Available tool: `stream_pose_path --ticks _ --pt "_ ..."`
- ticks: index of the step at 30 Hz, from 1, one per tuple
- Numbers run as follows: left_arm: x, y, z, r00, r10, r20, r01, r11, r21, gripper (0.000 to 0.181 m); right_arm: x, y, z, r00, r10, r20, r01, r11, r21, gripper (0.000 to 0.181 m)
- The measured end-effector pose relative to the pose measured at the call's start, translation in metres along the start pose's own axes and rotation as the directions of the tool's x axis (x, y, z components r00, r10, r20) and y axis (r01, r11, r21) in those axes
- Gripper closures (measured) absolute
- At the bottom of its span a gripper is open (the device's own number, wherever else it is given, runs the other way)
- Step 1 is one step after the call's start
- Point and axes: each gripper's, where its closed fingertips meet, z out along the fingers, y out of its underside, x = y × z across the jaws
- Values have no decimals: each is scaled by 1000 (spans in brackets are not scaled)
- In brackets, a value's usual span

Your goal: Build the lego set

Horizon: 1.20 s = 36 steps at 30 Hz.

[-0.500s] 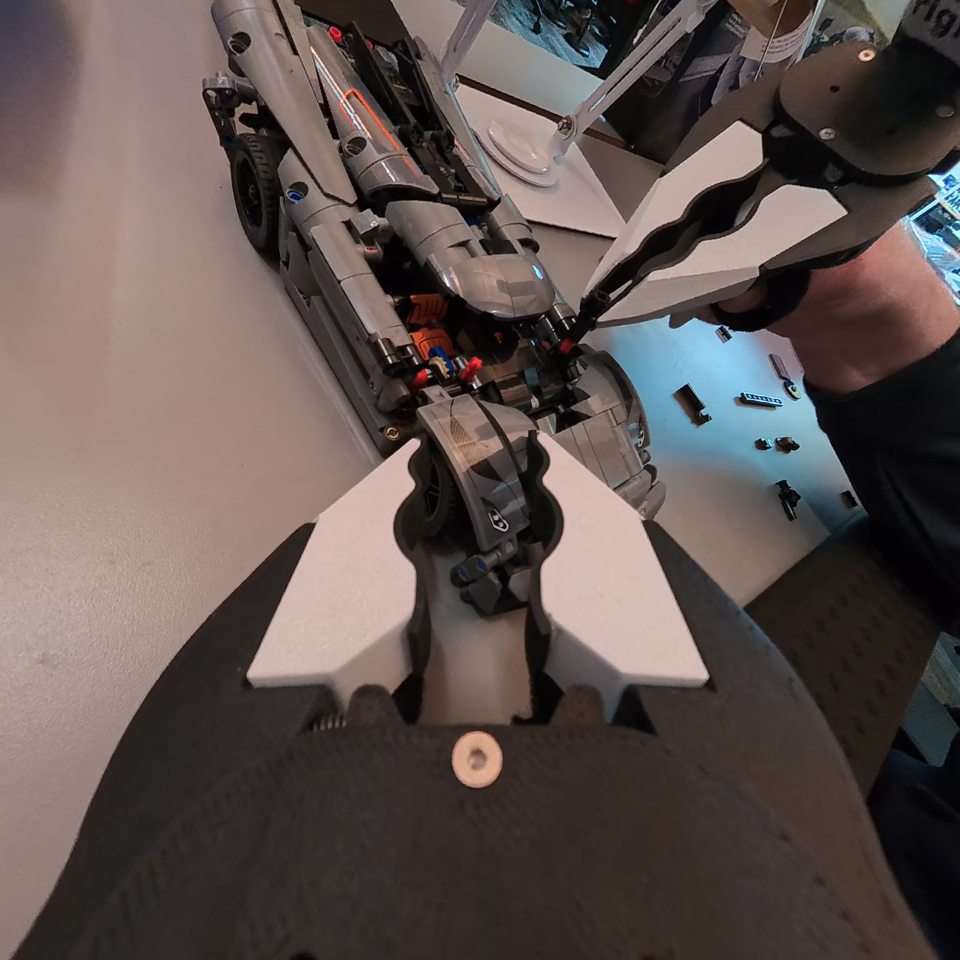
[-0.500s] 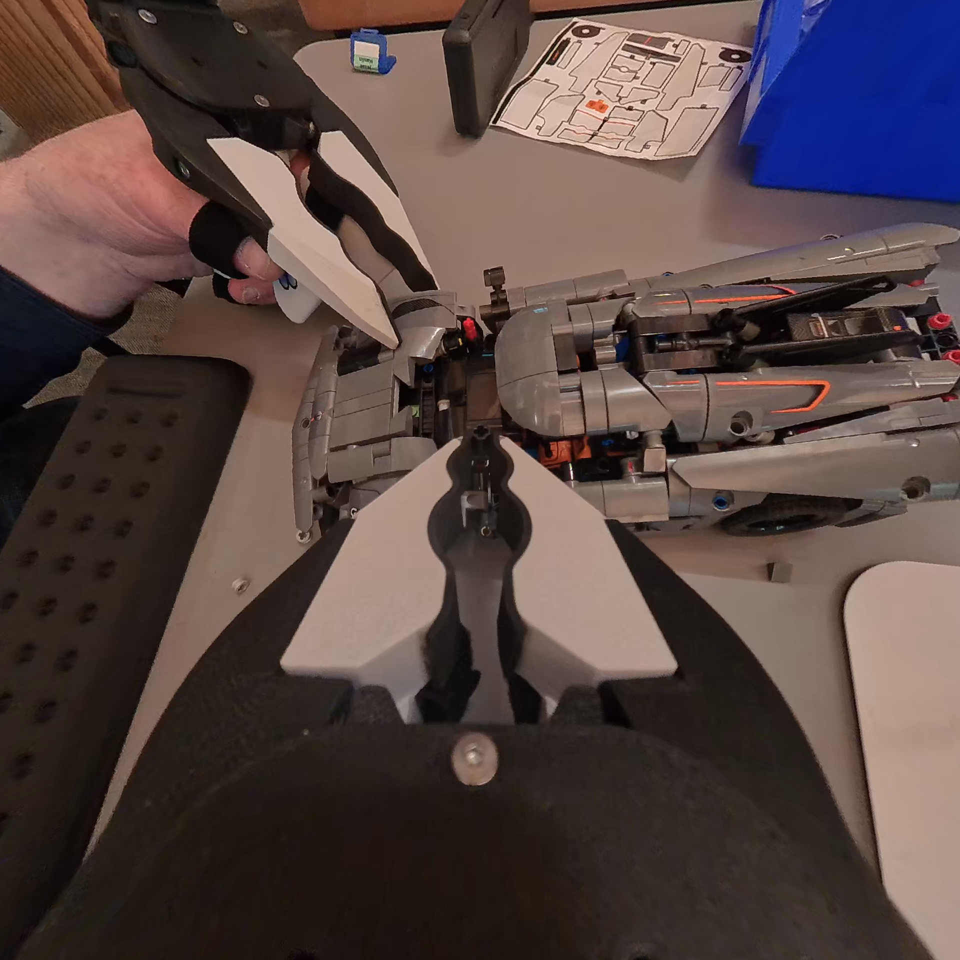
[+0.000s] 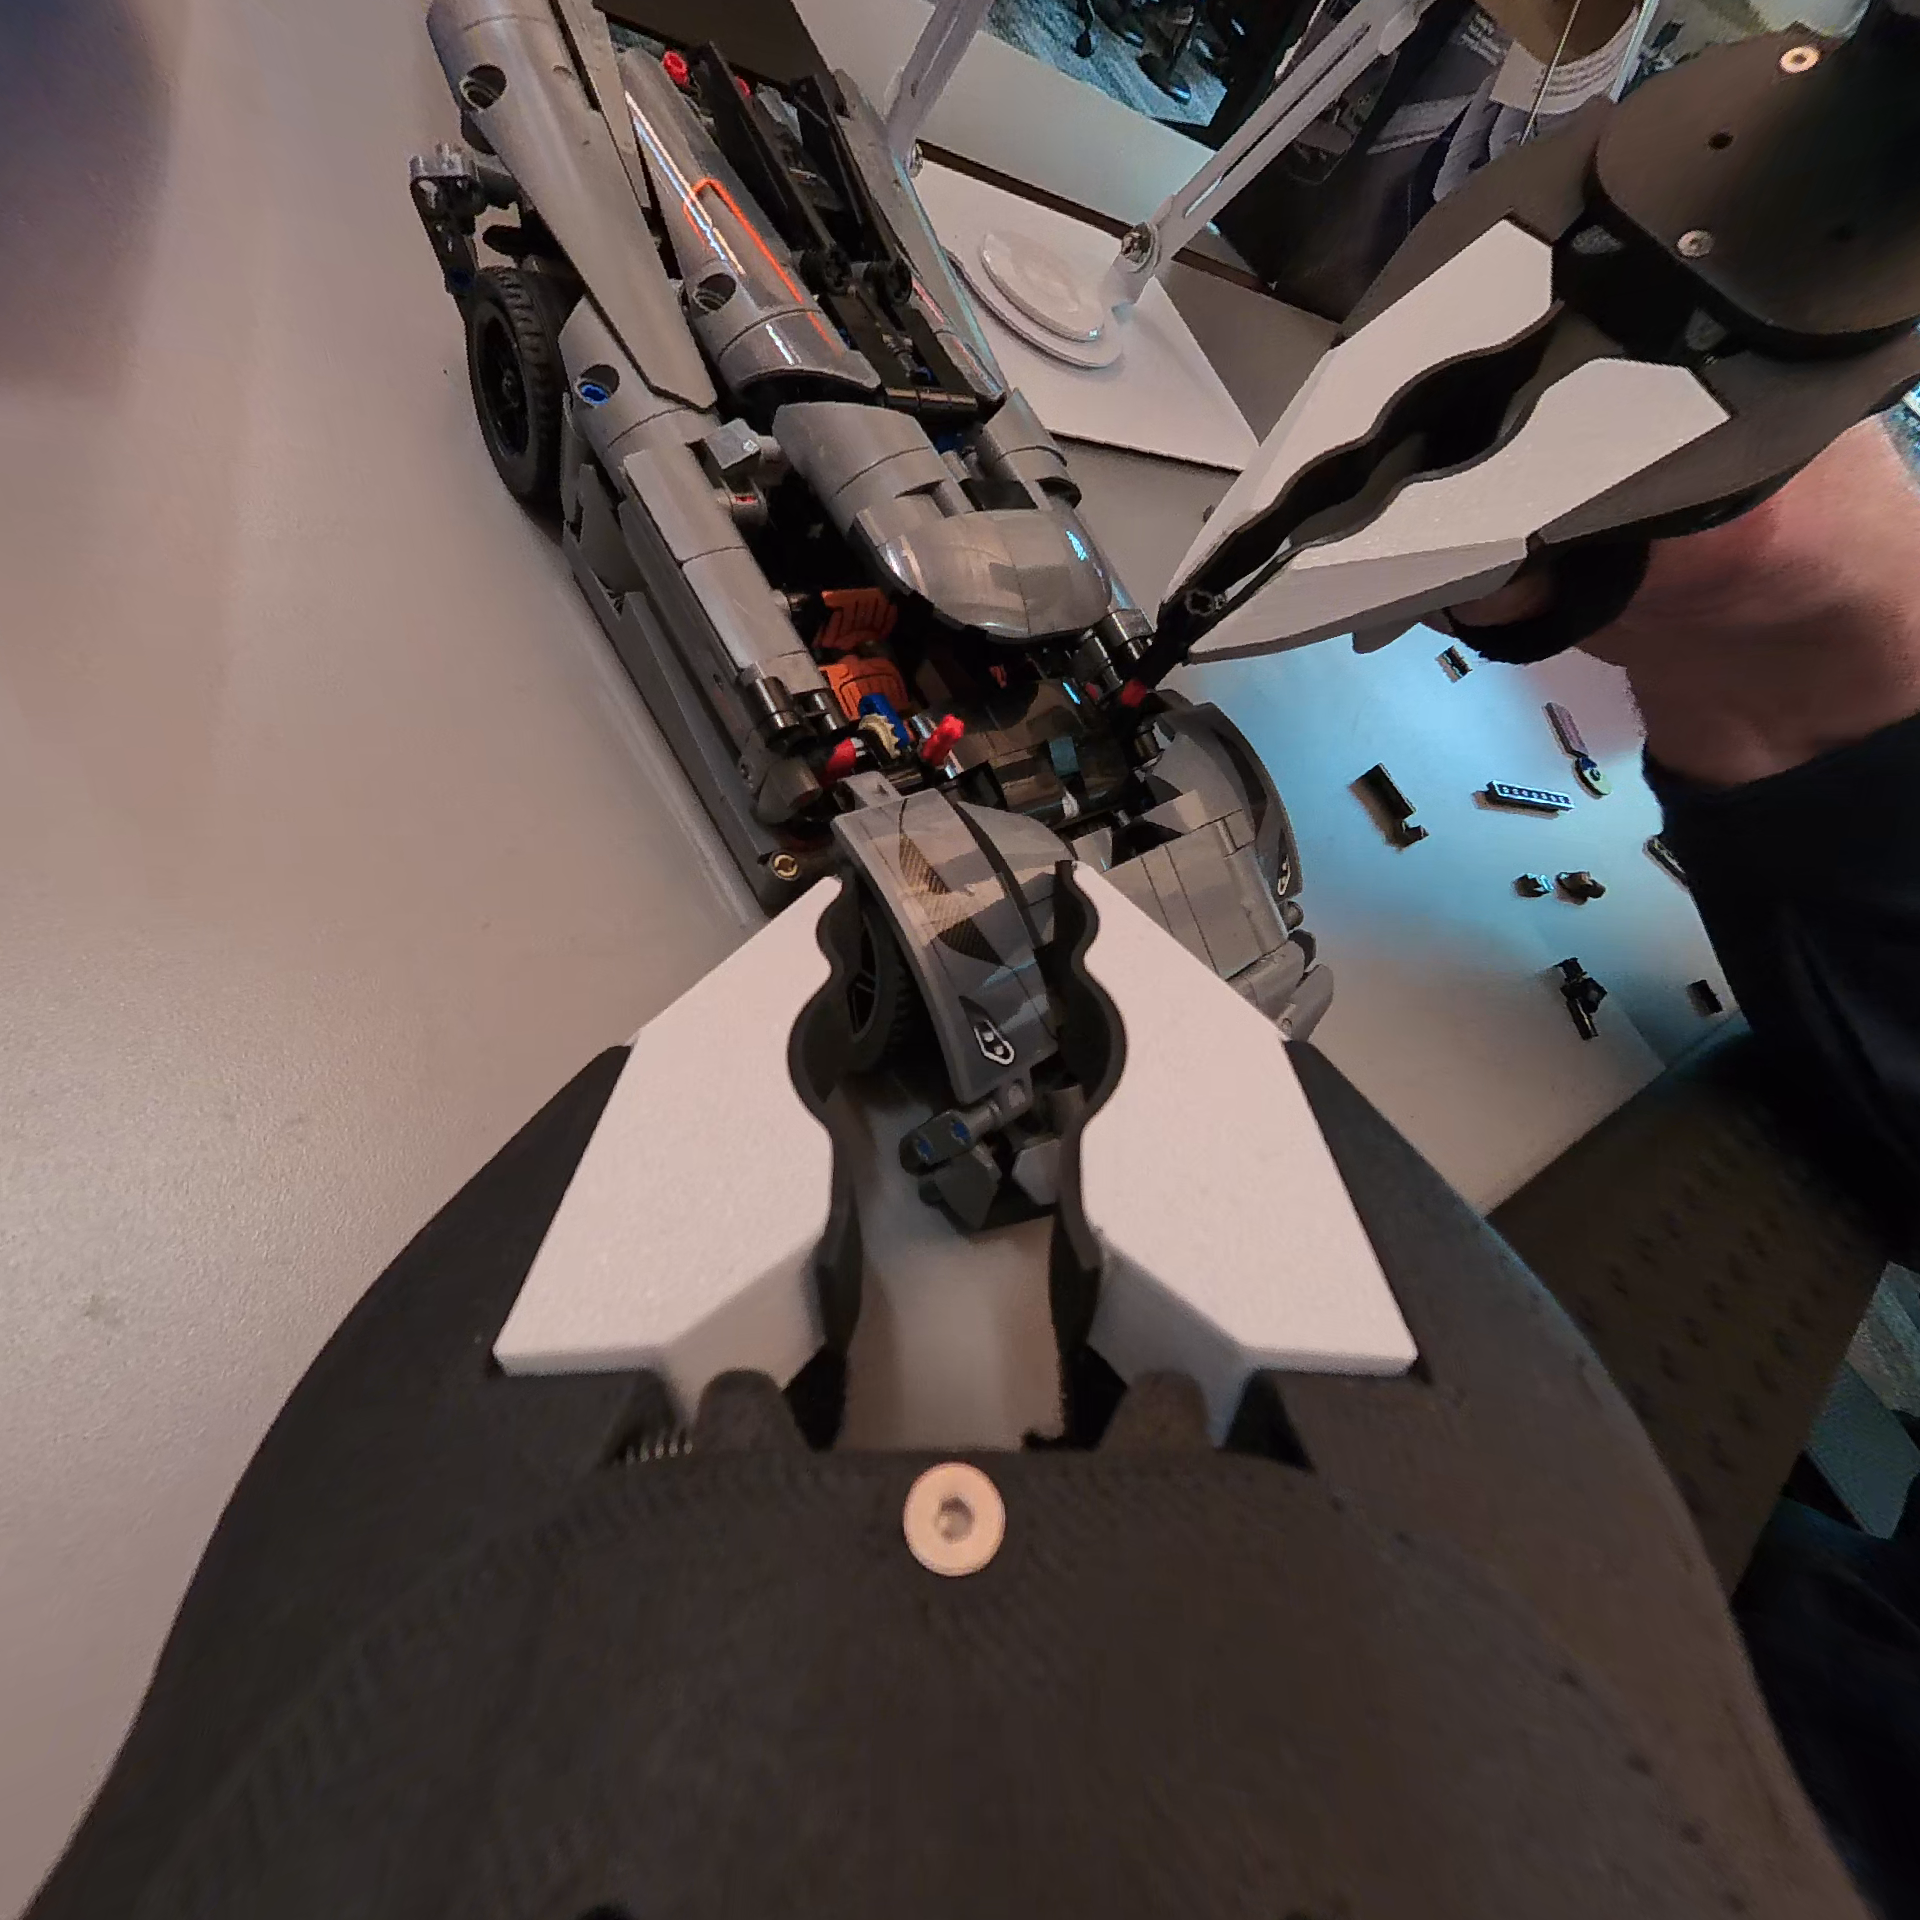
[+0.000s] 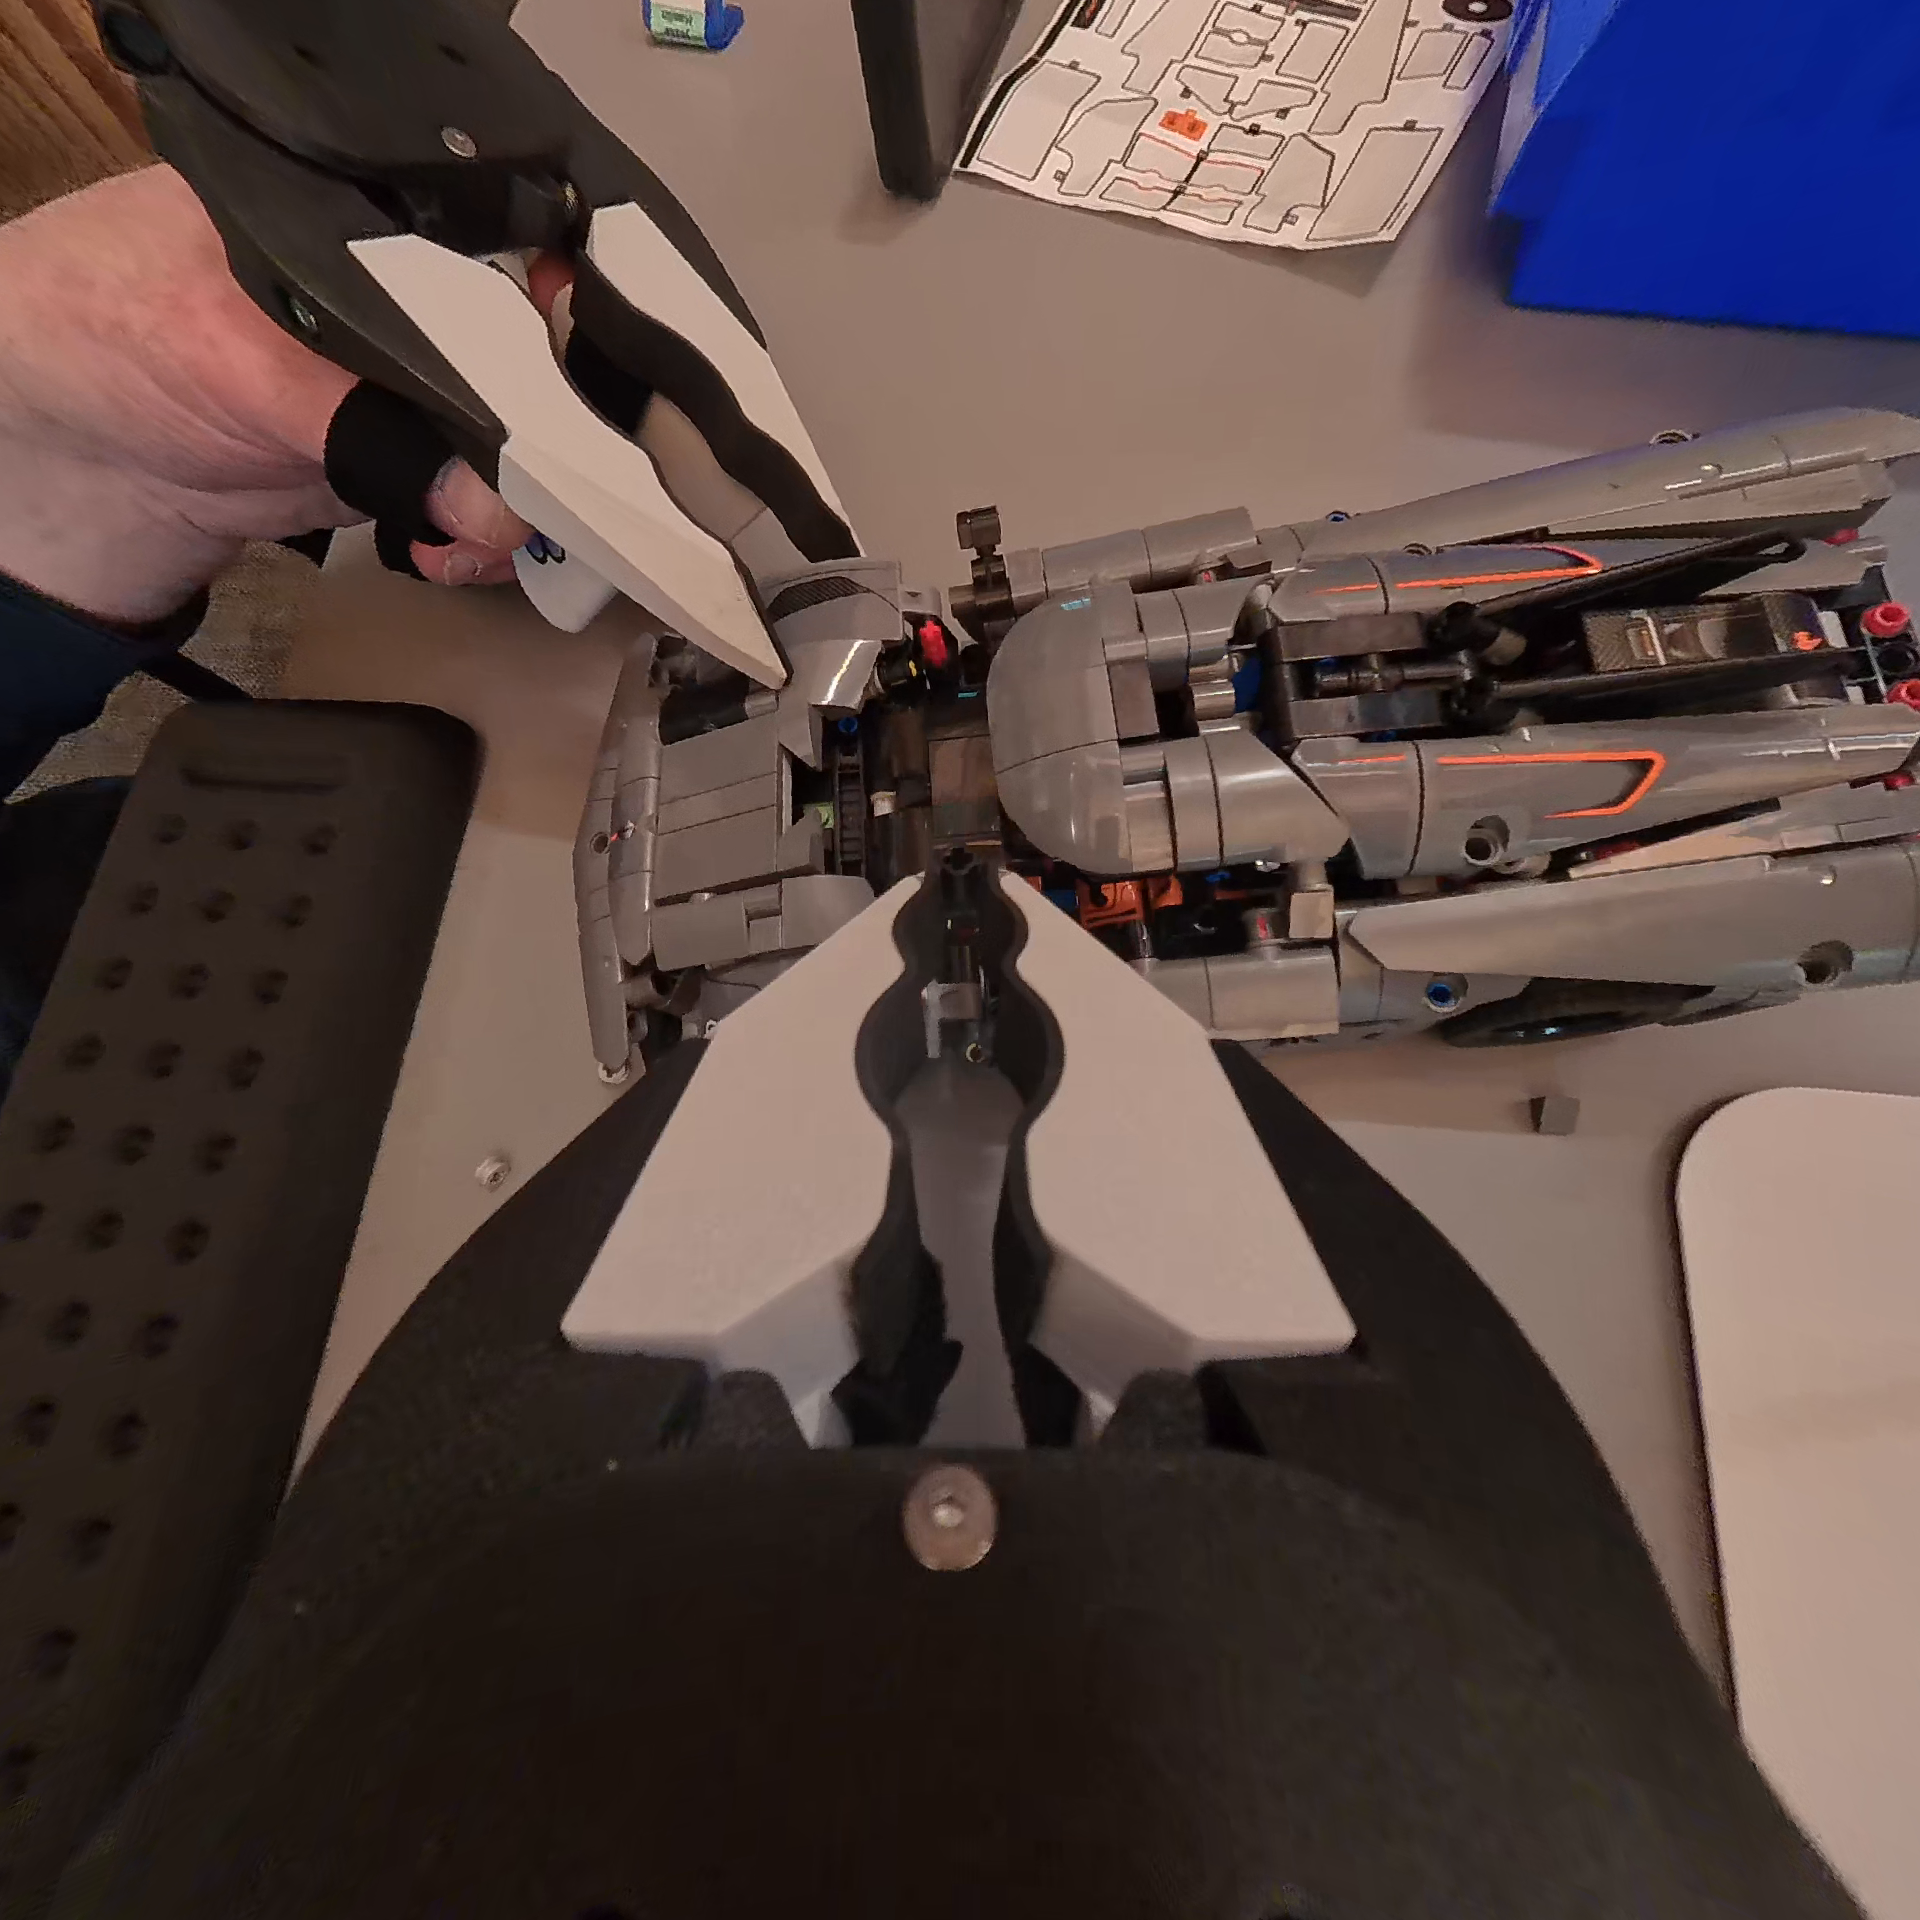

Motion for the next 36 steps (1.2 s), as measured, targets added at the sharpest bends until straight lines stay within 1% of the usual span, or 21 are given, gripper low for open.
stream_pose_path --ticks 5,14,18,24,30,36 --pt "0 0 0 1000 2 2 -2 1000 -4 147 -1 1 0 1000 5 -4 -5 1000 -18 178" --pt "0 0 0 1000 -2 -1 2 1000 -4 147 -1 2 0 998 42 46 -43 999 33 177" --pt "0 -1 0 1000 -5 -8 5 1000 -3 147 -1 2 0 998 33 54 -35 998 43 177" --pt "0 -1 -1 1000 -6 -14 6 1000 1 147 -2 2 -1 993 67 94 -72 996 55 177" --pt "-1 -1 -3 1000 -9 -24 9 999 34 148 -1 1 -1 993 61 103 -68 996 65 177" --pt "0 0 -3 999 11 -38 -9 998 59 146 0 0 -2 992 34 122 -47 993 108 176"
